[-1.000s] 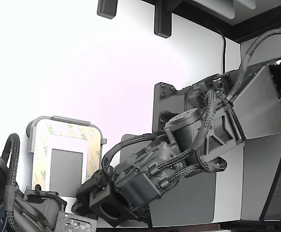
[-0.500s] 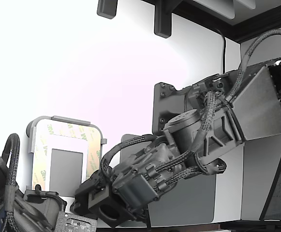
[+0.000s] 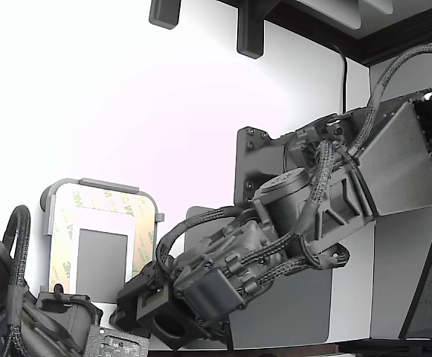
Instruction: Peel off protective film from adhesive tape.
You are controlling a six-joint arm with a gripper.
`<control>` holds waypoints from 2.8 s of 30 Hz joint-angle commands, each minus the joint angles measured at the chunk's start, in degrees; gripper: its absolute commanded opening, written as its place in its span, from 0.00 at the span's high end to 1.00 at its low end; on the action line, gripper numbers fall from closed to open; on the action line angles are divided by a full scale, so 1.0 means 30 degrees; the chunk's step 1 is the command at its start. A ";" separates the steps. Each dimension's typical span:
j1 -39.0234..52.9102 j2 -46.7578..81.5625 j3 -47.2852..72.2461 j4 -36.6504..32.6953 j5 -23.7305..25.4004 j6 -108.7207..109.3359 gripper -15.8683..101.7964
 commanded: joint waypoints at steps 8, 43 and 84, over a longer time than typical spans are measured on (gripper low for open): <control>-0.0088 0.0234 -0.1025 0.0498 -0.0117 0.0234 0.97; -0.0322 0.0586 -0.0850 0.0498 -0.0264 0.0908 0.93; -0.0732 0.0645 -0.1113 0.0527 -0.0645 0.1025 0.89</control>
